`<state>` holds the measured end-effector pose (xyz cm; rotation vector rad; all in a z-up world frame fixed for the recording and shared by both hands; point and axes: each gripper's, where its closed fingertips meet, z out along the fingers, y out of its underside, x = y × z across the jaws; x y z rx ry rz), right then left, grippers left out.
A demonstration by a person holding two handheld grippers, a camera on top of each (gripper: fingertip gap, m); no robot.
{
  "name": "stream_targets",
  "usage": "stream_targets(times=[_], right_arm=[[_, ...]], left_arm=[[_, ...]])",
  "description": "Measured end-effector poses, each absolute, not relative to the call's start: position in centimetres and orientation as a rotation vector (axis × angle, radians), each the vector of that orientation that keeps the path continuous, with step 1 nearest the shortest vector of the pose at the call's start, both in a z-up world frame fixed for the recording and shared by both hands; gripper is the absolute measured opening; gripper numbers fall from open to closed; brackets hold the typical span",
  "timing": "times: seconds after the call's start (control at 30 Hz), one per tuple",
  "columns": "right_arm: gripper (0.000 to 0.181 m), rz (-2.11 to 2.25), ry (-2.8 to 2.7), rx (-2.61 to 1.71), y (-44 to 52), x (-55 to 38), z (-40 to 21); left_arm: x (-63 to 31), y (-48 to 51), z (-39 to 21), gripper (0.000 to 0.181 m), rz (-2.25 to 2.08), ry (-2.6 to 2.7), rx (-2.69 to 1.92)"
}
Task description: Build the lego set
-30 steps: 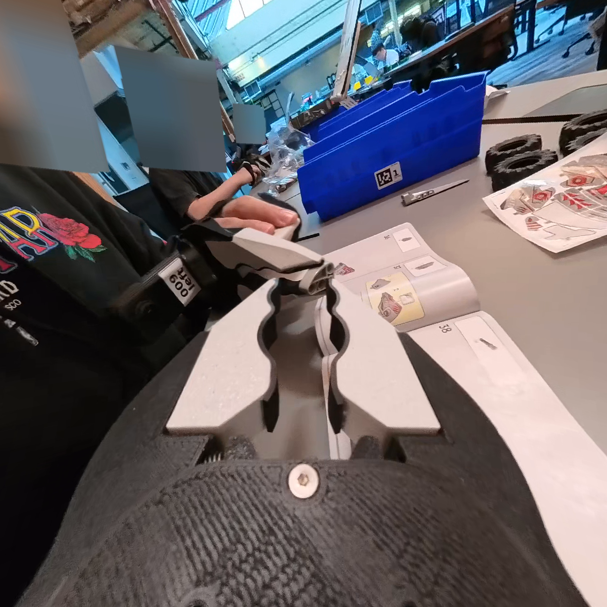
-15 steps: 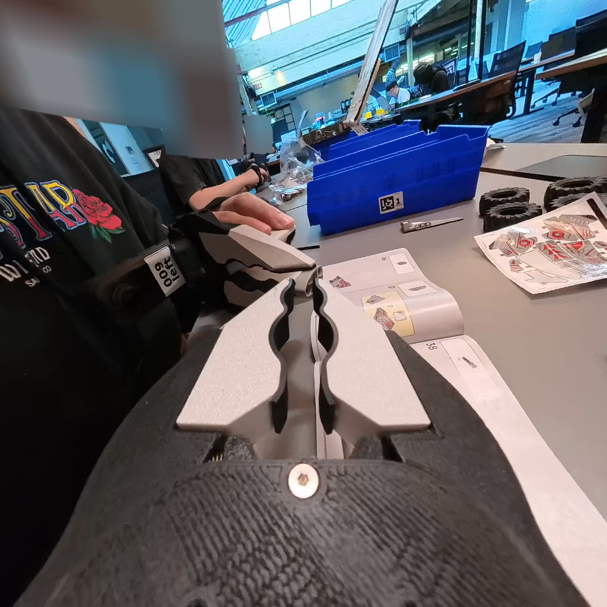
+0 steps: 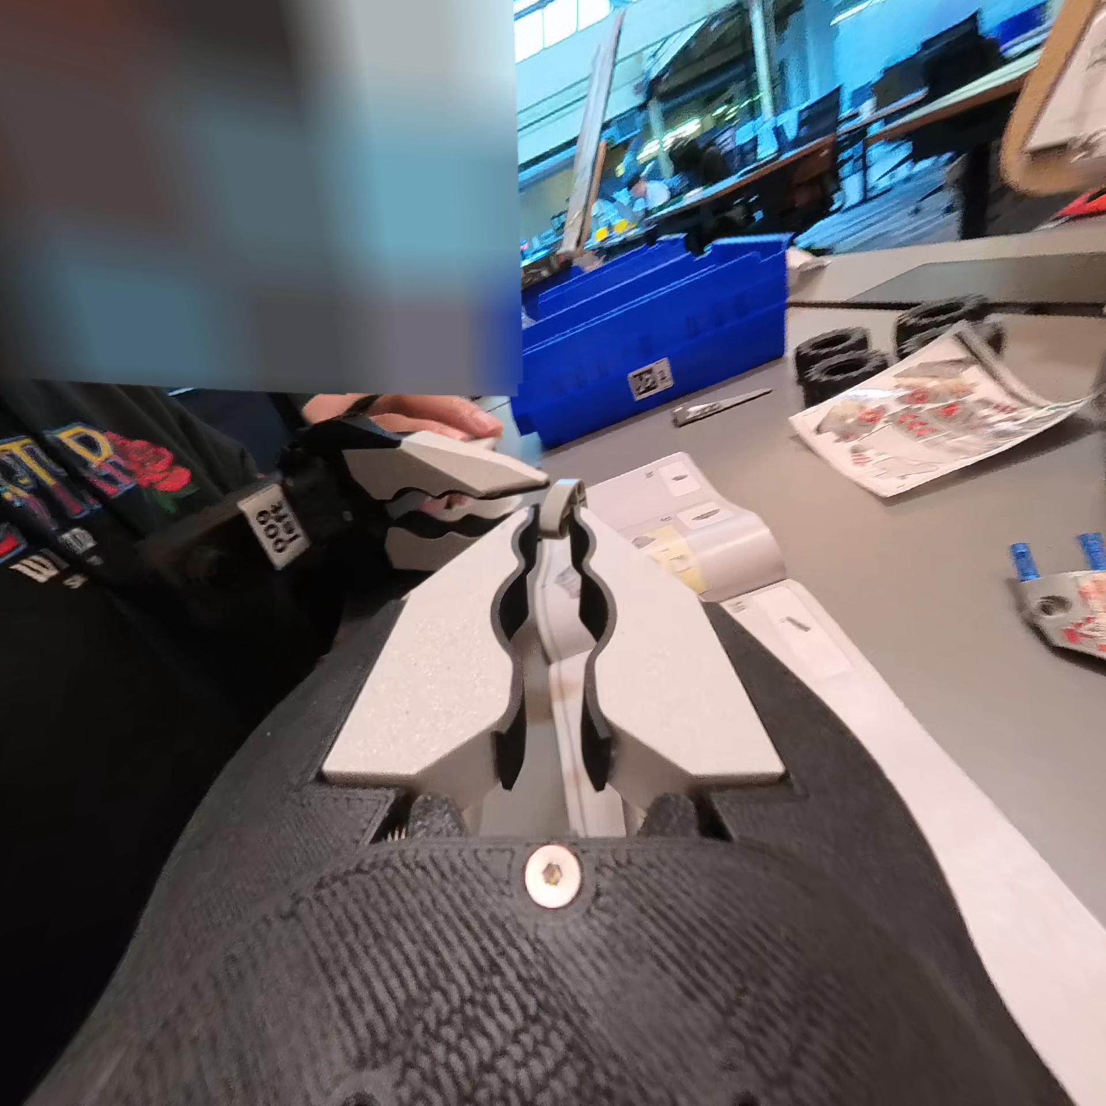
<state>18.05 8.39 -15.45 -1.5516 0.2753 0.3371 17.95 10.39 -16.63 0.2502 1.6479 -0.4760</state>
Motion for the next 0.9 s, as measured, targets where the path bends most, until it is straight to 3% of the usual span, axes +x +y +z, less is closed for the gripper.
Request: stream_targets(times=[0.03,0.33,0.63,0.9], right_arm=[[0.008,0.293,0.278,-1.546,8.3,18.5,-15.2],[0.008,-0.155,0.224,-1.675,9.6,20.6,-15.6],[0.008,-0.229,0.151,-1.663,10.6,20.2,-15.4],[0.008,-0.015,0.221,-1.459,11.0,18.7,-13.0]], left_arm=[[18.1,10.6,-16.7,0.011,-0.509,1.678,0.204],[18.8,12.4,-16.9,0.012,-0.732,1.829,-0.202],[19.1,14.4,-16.4,0.014,-0.832,1.887,-0.384],[17.4,12.4,-13.8,0.023,-1.671,1.955,-0.687]])
